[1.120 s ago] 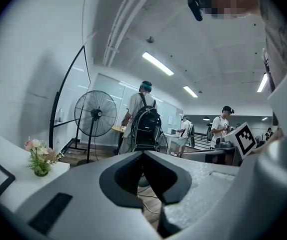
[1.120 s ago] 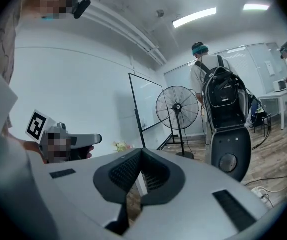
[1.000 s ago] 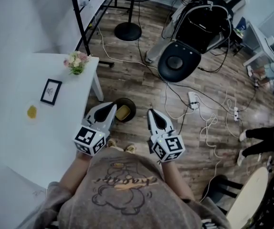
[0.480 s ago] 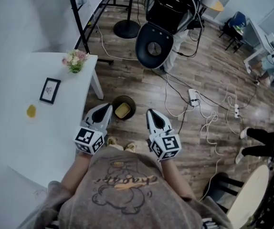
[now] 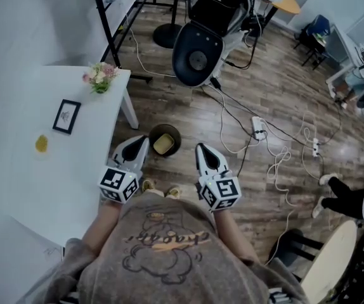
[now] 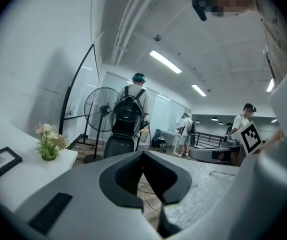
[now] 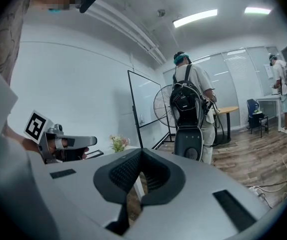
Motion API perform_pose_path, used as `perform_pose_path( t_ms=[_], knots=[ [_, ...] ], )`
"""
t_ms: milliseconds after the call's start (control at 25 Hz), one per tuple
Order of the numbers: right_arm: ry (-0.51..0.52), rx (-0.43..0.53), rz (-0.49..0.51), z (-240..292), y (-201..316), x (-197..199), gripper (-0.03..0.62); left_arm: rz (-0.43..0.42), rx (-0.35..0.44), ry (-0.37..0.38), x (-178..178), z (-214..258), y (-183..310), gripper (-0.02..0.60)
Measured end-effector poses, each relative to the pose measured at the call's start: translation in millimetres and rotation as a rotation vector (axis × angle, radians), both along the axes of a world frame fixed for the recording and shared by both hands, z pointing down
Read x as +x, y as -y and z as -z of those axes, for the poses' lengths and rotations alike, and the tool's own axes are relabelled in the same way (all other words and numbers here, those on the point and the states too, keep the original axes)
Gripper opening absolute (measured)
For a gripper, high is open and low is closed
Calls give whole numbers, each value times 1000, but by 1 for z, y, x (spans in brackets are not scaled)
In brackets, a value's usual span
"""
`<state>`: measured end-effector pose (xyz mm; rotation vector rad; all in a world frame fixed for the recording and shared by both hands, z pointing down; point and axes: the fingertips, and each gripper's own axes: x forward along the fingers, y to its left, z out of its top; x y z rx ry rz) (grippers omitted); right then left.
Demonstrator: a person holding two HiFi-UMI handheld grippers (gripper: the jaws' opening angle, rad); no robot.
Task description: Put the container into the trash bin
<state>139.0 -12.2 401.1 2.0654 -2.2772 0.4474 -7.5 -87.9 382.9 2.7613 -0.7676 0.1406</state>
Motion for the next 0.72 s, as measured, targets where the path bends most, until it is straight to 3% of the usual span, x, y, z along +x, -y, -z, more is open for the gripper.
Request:
perform_pose_path(
  t_ms=[720],
  knots=[
    [28, 15, 44, 5, 2, -2, 0, 32, -16, 6, 0, 8, -6, 4]
  ],
)
